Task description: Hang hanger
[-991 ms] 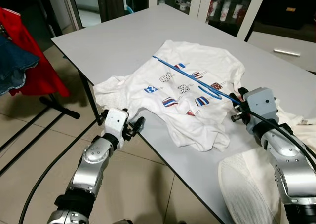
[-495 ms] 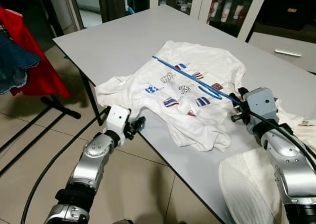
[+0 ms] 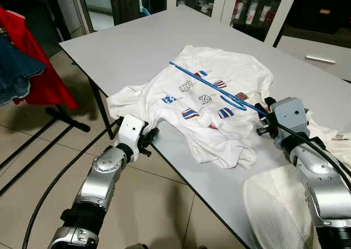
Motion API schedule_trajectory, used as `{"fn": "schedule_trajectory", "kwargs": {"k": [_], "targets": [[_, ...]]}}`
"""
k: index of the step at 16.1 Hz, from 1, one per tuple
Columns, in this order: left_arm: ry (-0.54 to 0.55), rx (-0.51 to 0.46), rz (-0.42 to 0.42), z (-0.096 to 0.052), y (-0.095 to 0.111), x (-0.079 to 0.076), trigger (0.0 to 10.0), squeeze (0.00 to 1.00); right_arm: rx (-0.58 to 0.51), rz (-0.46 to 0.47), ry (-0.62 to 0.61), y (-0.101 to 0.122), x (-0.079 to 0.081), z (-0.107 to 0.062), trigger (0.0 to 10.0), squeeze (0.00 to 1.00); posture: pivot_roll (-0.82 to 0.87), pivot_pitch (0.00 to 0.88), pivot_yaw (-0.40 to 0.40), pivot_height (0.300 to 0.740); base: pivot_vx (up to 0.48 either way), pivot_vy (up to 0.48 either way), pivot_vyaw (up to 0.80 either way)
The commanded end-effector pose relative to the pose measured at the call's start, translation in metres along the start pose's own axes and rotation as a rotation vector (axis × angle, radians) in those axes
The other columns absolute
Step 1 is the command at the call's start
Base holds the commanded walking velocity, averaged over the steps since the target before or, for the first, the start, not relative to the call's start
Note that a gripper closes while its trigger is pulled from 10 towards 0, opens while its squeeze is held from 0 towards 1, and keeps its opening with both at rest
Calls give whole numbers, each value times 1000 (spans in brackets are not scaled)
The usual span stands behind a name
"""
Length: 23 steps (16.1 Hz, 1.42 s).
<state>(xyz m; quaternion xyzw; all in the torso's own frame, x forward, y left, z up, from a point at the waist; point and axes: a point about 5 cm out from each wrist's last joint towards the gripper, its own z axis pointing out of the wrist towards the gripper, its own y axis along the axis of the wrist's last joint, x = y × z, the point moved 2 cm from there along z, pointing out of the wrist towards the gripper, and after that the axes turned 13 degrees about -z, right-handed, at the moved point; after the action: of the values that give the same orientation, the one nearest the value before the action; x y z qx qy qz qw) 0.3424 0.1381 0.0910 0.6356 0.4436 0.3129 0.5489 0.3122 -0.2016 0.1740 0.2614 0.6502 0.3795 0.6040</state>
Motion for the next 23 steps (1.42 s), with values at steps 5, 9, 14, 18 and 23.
{"fn": "schedule_trajectory", "kwargs": {"k": [5, 9, 14, 18, 23], "targets": [[-19, 41, -9, -3, -5, 3, 0, 0, -16, -12, -15, 5, -7, -1, 10000, 0, 55, 135, -8, 740, 0, 0, 0], [-26, 13, 18, -4, 8, 7, 0, 0, -13, -11, -16, 4, -7, -2, 10000, 0, 57, 138, -6, 740, 0, 0, 0], [-26, -26, 50, -7, 25, 24, 0, 0, -20, -26, 21, 2, -9, -5, 10000, 0, 56, 141, -3, 740, 0, 0, 0], [-29, -57, 54, -7, 35, 31, 0, 0, -20, -45, 2, 1, -22, -8, 10000, 0, 51, 142, -1, 740, 0, 0, 0], [-53, -128, 85, -4, 58, 35, 0, 0, -118, -191, 301, 14, 0, -25, 10000, 0, 47, 142, 3, 740, 0, 0, 0]]}}
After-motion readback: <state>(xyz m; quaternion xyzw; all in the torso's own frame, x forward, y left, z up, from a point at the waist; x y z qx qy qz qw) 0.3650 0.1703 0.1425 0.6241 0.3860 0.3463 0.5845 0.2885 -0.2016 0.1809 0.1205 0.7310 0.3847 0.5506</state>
